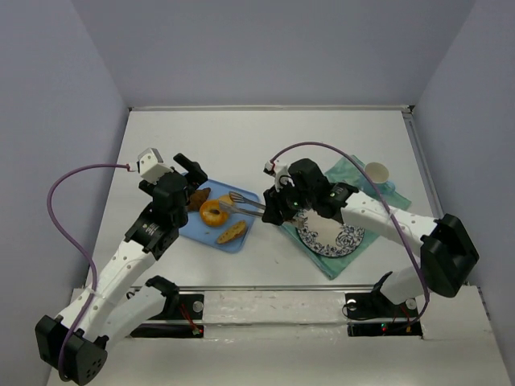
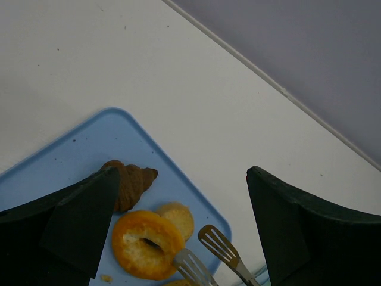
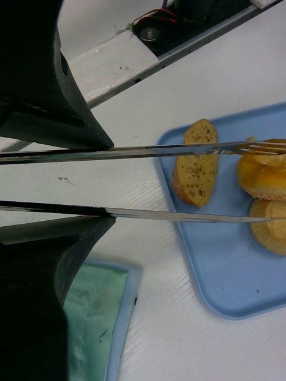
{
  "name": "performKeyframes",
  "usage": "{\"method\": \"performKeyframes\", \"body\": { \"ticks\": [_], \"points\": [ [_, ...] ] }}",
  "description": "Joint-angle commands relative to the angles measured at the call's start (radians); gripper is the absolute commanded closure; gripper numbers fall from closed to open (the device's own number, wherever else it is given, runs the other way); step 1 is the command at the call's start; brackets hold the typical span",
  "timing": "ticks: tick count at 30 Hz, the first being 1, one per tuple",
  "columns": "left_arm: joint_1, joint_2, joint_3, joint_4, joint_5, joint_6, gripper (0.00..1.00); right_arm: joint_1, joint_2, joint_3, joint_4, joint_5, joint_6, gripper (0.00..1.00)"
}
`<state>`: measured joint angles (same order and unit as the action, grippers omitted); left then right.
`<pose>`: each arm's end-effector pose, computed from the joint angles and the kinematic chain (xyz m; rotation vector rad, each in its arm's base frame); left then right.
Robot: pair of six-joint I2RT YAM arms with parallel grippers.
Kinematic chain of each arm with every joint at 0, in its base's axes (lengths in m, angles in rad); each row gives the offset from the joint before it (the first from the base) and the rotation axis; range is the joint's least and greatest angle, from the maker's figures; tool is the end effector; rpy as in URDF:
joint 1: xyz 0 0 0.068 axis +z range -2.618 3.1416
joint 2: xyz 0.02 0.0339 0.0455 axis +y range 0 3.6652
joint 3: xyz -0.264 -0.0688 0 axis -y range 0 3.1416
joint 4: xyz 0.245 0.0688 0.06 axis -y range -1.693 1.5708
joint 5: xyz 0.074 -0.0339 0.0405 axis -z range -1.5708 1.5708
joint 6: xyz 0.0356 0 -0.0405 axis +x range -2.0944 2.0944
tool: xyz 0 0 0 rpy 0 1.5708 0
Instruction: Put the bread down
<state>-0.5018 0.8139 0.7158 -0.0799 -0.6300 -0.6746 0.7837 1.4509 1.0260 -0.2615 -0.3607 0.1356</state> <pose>0.1763 -0.0728 0.3229 -0.5953 1.6189 -0.3210 0.2173 0.2344 0.2613 -0.9422 2.1667 0.8791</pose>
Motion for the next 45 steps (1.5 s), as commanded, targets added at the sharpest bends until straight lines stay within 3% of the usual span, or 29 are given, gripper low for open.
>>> {"method": "performKeyframes", "body": {
  "ticks": [1, 10, 11, 15, 20, 26, 29, 32, 38, 45],
  "points": [
    [0.006, -0.019, 0.017, 0.026, -0.042, -0.011, 0.01, 0.017, 0.025, 0.065, 0.039, -0.044, 0.006, 0.48],
    [0.006, -0.021, 0.014, 0.028, -0.048, -0.011, 0.01, 0.045, 0.124, 0.138, -0.021, -0.015, -0.016, 0.5],
    [0.006, -0.021, 0.014, 0.026, -0.048, -0.01, 0.01, 0.057, 0.131, 0.143, -0.03, -0.001, -0.019, 0.52],
    [0.006, -0.021, 0.014, 0.028, -0.048, -0.01, 0.01, 0.069, 0.103, 0.148, -0.027, 0.068, -0.011, 0.83],
    [0.006, -0.019, 0.016, 0.026, -0.042, -0.006, 0.01, 0.078, -0.012, 0.117, -0.024, 0.184, 0.067, 0.93],
    [0.006, -0.021, 0.014, 0.031, -0.037, -0.006, 0.01, 0.078, -0.233, 0.031, -0.059, 0.434, 0.205, 0.93],
    [0.006, -0.012, 0.016, 0.035, -0.03, -0.002, 0.01, 0.078, -0.343, -0.001, -0.288, 0.638, 0.336, 0.93],
    [0.008, 0.001, 0.025, 0.035, -0.028, 0.001, 0.01, 0.078, -0.447, -0.039, -0.517, 0.738, 0.517, 0.93],
    [0.008, 0.025, 0.028, 0.043, -0.028, 0.009, 0.01, 0.078, -0.664, -0.124, -0.914, 0.727, 0.891, 0.93],
    [0.009, 0.06, 0.043, 0.042, -0.02, 0.01, 0.01, 0.078, -0.905, -0.211, -1.03, 0.632, 1.022, 0.9]
  ]
}}
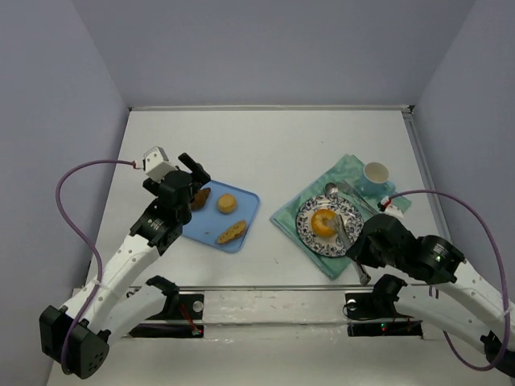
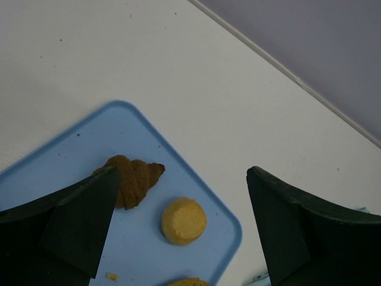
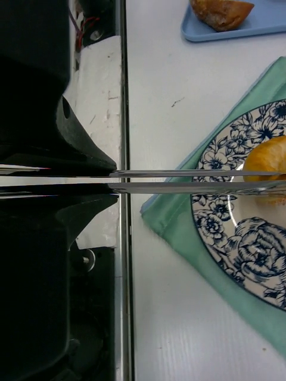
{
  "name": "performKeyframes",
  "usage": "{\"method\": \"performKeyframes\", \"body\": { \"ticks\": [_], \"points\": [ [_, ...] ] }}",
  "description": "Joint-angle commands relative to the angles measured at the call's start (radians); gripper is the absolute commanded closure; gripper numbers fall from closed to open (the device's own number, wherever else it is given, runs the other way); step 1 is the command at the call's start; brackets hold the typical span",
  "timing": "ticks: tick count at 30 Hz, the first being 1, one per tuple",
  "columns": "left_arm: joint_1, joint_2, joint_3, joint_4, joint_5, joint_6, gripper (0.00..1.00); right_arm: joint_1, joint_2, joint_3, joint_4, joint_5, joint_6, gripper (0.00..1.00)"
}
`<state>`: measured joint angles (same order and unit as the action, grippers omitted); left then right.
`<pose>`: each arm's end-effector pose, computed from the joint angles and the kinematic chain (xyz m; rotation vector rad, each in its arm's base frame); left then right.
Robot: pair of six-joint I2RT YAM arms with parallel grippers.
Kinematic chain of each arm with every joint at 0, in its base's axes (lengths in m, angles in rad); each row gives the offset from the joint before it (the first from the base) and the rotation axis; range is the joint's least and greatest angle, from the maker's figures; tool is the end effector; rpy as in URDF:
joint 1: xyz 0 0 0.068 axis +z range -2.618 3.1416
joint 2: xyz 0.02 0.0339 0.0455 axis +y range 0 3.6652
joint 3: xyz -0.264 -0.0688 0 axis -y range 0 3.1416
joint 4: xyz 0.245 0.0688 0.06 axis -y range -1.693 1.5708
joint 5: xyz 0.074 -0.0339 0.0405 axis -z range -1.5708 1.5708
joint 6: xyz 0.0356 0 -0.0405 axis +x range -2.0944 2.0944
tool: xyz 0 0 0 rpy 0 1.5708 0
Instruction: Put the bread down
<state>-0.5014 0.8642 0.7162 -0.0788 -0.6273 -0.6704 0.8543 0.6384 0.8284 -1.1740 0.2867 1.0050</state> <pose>0.1854 -0.0778 0.3144 -0.5829 1.6636 -0.2895 0.0714 0.0666 0.2860 0.3016 2.5238 0.3956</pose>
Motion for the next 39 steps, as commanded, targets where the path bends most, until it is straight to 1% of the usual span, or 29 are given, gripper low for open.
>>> {"method": "performKeyframes", "body": {
  "ticks": [1, 2, 4, 5, 6, 10, 13, 14, 17, 19, 20, 21, 23, 25, 26, 27, 28, 30, 31, 32, 34, 35, 36, 37, 39],
  "points": [
    [0.009, 0.012, 0.046, 0.04, -0.023, 0.008, 0.01, 0.008, -0.101, -0.014, -0.13, -0.015, 0.159, 0.87],
    [0.009, 0.015, 0.048, 0.039, -0.023, 0.009, 0.01, 0.008, -0.106, -0.012, -0.147, -0.009, 0.162, 0.81],
    [0.009, 0.018, 0.049, 0.037, -0.02, 0.008, 0.01, 0.008, -0.098, -0.005, -0.154, 0.006, 0.164, 0.62],
    [0.009, 0.018, 0.049, 0.039, -0.022, 0.008, 0.01, 0.008, -0.092, -0.002, -0.154, 0.012, 0.162, 0.57],
    [0.009, 0.019, 0.049, 0.039, -0.02, 0.008, 0.01, 0.008, -0.07, 0.005, -0.159, 0.022, 0.158, 0.5],
    [0.009, 0.018, 0.049, 0.039, -0.015, 0.008, 0.01, 0.008, -0.005, 0.064, -0.185, 0.094, 0.155, 0.41],
    [0.009, 0.019, 0.049, 0.04, -0.012, 0.011, 0.01, 0.008, 0.021, 0.081, -0.164, 0.126, 0.13, 0.42],
    [0.009, 0.021, 0.049, 0.042, -0.012, 0.012, 0.01, 0.008, 0.026, 0.095, -0.156, 0.135, 0.113, 0.47],
    [0.009, 0.025, 0.051, 0.045, -0.011, 0.015, 0.01, 0.008, 0.043, 0.132, -0.113, 0.18, 0.071, 0.5],
    [0.009, 0.032, 0.054, 0.047, -0.009, 0.017, 0.01, 0.008, 0.058, 0.182, -0.079, 0.201, -0.006, 0.51],
    [0.009, 0.032, 0.054, 0.045, -0.008, 0.018, 0.01, 0.008, 0.076, 0.213, -0.037, 0.215, -0.064, 0.52],
    [0.009, 0.032, 0.054, 0.045, -0.006, 0.02, 0.01, 0.008, 0.09, 0.213, -0.015, 0.221, -0.09, 0.53],
    [0.009, 0.032, 0.054, 0.045, -0.006, 0.022, 0.01, 0.008, 0.122, 0.245, 0.063, 0.204, -0.166, 0.53],
    [0.009, 0.029, 0.054, 0.047, -0.003, 0.022, 0.01, 0.008, 0.193, 0.284, 0.108, 0.163, -0.271, 0.53],
    [0.009, 0.027, 0.052, 0.048, -0.002, 0.022, 0.01, 0.008, 0.217, 0.291, 0.16, 0.151, -0.302, 0.53],
    [0.009, 0.027, 0.051, 0.05, -0.002, 0.023, 0.01, 0.008, 0.26, 0.294, 0.196, 0.135, -0.371, 0.53],
    [0.009, 0.025, 0.051, 0.05, -0.002, 0.025, 0.01, 0.008, 0.279, 0.29, 0.279, 0.093, -0.409, 0.53],
    [0.009, 0.025, 0.051, 0.051, -0.002, 0.025, 0.01, 0.008, 0.311, 0.284, 0.367, 0.072, -0.483, 0.53],
    [0.009, 0.025, 0.049, 0.054, 0.003, 0.026, 0.01, 0.008, 0.338, 0.281, 0.414, 0.094, -0.5, 0.53],
    [0.009, 0.025, 0.049, 0.057, 0.008, 0.029, 0.01, 0.008, 0.351, 0.264, 0.526, 0.104, -0.514, 0.53],
    [0.009, 0.03, 0.051, 0.06, 0.014, 0.032, 0.01, 0.008, 0.38, 0.247, 0.649, 0.126, -0.578, 0.53],
    [0.009, 0.032, 0.051, 0.059, 0.017, 0.034, 0.01, -0.015, 0.435, 0.261, 0.731, 0.138, -0.613, 0.52],
    [0.009, 0.033, 0.051, 0.059, 0.02, 0.035, 0.01, -0.029, 0.476, 0.28, 0.746, 0.143, -0.618, 0.52],
    [0.011, 0.035, 0.051, 0.06, 0.021, 0.035, 0.01, -0.041, 0.571, 0.303, 0.764, 0.164, -0.629, 0.52],
    [0.011, 0.035, 0.051, 0.06, 0.023, 0.037, 0.01, -0.073, 0.667, 0.359, 0.784, 0.178, -0.658, 0.51]
  ]
}}
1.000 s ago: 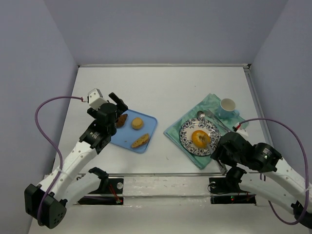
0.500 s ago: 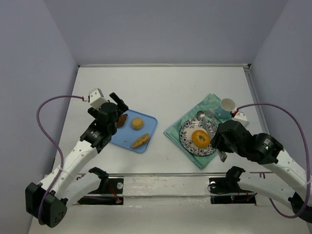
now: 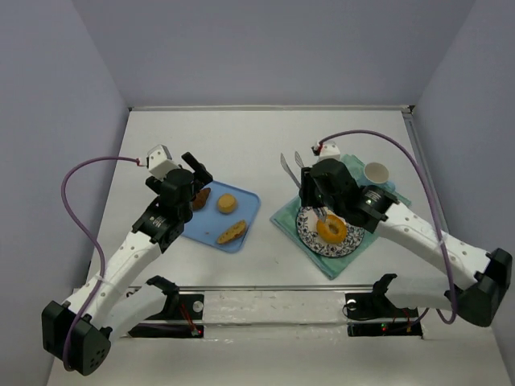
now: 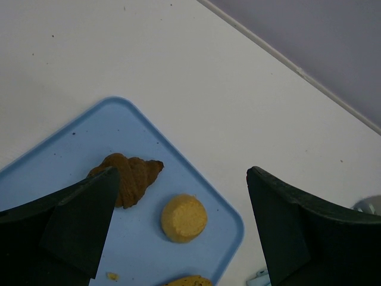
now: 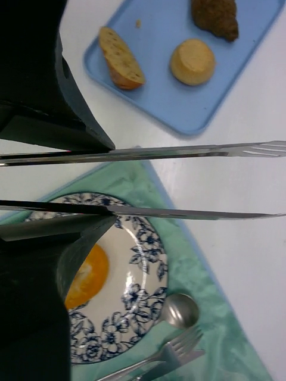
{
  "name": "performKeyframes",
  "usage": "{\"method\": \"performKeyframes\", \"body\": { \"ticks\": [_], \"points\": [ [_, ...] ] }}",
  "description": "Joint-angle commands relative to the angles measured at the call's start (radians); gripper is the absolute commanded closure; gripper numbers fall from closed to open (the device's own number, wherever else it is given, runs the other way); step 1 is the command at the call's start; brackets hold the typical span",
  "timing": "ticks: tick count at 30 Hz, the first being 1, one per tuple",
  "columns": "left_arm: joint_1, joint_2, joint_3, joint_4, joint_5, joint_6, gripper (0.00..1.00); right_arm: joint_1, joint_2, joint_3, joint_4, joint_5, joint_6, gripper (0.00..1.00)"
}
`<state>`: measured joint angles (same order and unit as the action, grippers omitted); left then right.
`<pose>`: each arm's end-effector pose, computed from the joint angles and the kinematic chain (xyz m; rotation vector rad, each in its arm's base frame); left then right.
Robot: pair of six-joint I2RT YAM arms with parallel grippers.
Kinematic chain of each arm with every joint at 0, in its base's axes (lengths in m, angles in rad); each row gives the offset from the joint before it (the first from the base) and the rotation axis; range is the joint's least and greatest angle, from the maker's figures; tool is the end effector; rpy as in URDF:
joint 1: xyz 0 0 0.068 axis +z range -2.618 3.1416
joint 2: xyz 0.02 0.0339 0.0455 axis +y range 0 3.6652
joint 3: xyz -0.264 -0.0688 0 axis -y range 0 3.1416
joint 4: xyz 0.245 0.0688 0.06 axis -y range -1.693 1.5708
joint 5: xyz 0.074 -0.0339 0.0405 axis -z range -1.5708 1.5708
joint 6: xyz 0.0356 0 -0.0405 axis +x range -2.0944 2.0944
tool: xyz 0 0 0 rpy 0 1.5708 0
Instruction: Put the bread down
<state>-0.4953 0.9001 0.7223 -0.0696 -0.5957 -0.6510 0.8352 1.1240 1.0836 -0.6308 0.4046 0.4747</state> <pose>0.1925 -0.0813 0.3107 -0.5485 1.6974 -0.2852 0.1692 0.1661 0.3353 -0.1787 2.1866 0.2869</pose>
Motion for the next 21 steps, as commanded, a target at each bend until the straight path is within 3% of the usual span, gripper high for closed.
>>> {"method": "performKeyframes", "body": {
  "ticks": [1, 5, 12, 18, 21],
  "points": [
    [0.004, 0.0, 0.043, 0.05, -0.009, 0.019, 0.01, -0.109, 0.23, 0.119, 0.252, 0.053, -0.133, 0.51],
    [0.004, 0.0, 0.042, 0.05, -0.007, 0.016, 0.01, -0.248, 0.434, 0.148, 0.455, -0.125, -0.177, 0.48],
    [0.008, 0.039, 0.055, 0.048, -0.009, 0.016, 0.01, -0.31, 0.802, 0.268, 0.695, -0.171, -0.37, 0.43],
    [0.009, 0.074, 0.072, 0.04, -0.009, 0.014, 0.01, -0.343, 0.93, 0.338, 0.747, -0.298, -0.429, 0.42],
    [0.011, 0.088, 0.08, 0.039, -0.004, 0.014, 0.01, -0.343, 0.944, 0.309, 0.822, -0.504, -0.51, 0.42]
  ]
}}
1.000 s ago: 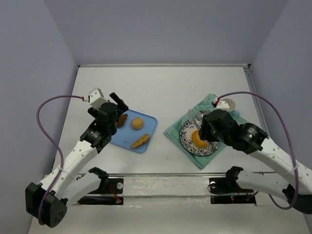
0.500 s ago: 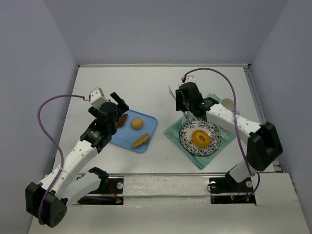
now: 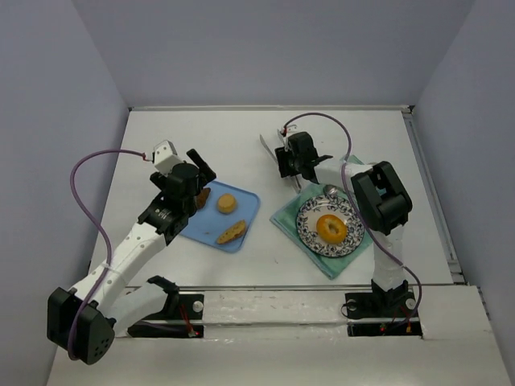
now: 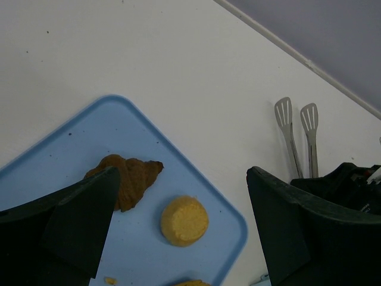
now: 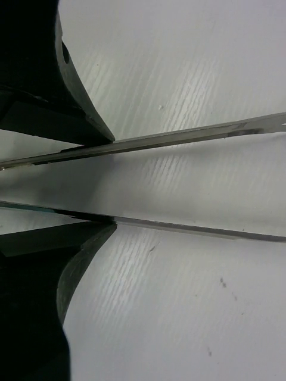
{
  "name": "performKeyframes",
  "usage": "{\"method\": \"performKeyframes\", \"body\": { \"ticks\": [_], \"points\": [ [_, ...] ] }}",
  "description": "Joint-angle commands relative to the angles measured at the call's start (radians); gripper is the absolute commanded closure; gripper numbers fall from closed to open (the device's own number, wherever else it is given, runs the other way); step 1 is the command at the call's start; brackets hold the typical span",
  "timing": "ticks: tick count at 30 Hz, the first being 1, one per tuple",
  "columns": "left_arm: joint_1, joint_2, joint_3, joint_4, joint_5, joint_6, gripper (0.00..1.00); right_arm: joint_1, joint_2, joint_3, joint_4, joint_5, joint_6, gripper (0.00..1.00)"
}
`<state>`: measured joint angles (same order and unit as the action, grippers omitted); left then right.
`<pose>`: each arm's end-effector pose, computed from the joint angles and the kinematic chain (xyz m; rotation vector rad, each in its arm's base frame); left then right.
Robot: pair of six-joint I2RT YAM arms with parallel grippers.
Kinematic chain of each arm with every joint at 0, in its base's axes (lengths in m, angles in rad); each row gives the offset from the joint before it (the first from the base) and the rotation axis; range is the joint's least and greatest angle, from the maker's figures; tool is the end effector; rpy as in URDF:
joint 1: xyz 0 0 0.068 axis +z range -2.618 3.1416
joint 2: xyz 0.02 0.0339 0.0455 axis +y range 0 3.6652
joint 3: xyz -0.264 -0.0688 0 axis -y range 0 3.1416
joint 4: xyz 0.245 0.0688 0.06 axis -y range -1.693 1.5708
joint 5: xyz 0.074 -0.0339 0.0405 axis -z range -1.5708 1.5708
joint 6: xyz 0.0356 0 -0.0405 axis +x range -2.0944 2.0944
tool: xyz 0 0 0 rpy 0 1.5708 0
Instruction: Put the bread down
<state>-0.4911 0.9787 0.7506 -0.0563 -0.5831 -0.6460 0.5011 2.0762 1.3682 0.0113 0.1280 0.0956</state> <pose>0.2072 -0.0886 0.3065 -0.5342 1.7349 -0.2668 0.4028 0.2155 0.1606 -0.3897 2.2327 0.1723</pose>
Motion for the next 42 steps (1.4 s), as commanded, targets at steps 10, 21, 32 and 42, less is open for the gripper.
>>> {"method": "performKeyframes", "body": {
  "ticks": [10, 21, 32, 42],
  "points": [
    [0.006, 0.031, 0.067, 0.007, -0.012, 0.012, 0.01, -0.009, -0.019, 0.023, 0.176, -0.332, -0.119, 0.0],
    [0.006, -0.029, 0.059, -0.027, -0.026, -0.003, 0.01, -0.009, -0.437, -0.17, 0.205, -0.063, 0.11, 0.0],
    [0.011, -0.052, 0.058, -0.051, -0.075, -0.049, 0.01, -0.009, -1.195, -0.825, 0.337, 0.229, 0.251, 0.0],
    [0.013, -0.02, 0.093, -0.094, -0.055, -0.061, 0.01, -0.009, -1.455, -0.939, 0.289, 0.202, 0.254, 0.0]
  ]
}}
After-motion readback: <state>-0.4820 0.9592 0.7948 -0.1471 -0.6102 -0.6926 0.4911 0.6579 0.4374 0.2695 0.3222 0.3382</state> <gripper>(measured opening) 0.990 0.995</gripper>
